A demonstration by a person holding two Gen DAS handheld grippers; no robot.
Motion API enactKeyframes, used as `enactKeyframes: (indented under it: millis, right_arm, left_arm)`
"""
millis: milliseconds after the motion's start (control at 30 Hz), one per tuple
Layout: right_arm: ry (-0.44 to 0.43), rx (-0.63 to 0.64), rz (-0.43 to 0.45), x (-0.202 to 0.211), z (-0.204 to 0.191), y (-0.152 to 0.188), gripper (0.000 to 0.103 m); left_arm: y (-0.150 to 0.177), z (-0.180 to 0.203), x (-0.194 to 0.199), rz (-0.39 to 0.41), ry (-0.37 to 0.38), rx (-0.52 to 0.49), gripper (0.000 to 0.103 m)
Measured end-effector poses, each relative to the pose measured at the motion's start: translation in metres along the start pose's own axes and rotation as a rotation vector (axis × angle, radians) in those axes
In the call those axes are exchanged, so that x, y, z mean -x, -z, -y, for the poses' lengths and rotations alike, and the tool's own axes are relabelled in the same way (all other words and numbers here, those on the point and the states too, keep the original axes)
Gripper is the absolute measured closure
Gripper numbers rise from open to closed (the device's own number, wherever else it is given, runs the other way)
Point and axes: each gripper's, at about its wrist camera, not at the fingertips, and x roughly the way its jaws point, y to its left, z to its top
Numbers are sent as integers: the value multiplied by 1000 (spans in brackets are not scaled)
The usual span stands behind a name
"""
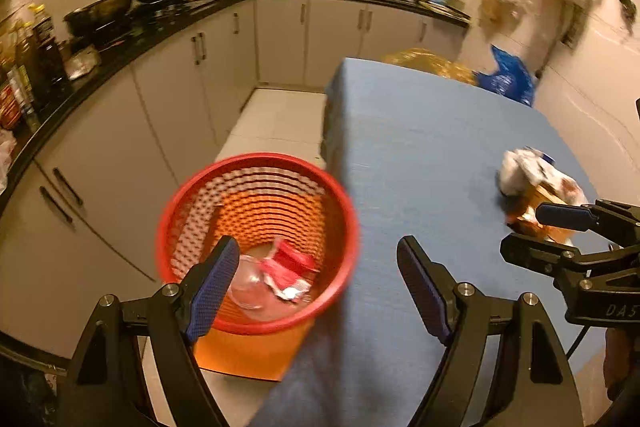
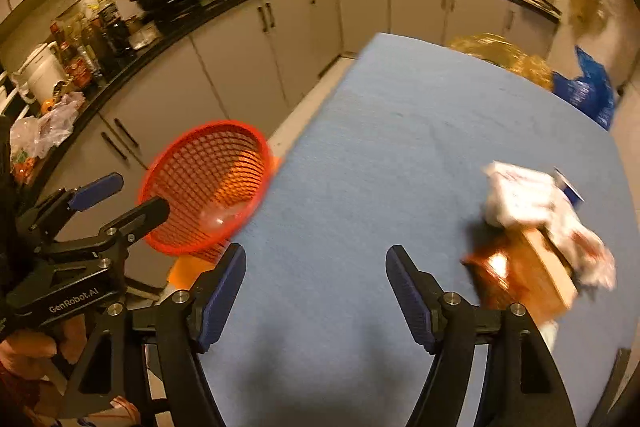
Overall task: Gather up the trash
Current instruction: 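Return both tools to the pile and grasp the blue-green tissue pack with the right tool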
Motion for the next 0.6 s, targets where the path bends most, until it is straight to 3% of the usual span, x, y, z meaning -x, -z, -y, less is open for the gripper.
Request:
enactKeyframes:
  millis: [433,600]
  right_arm:
    - [42,-62,-7,37,68,50,27]
    - [17,-100,-17,41,95,63,27]
  left_arm:
    - [10,95,-7,-41,98,-114,23]
    - [15,121,-12,-65,121,-138,23]
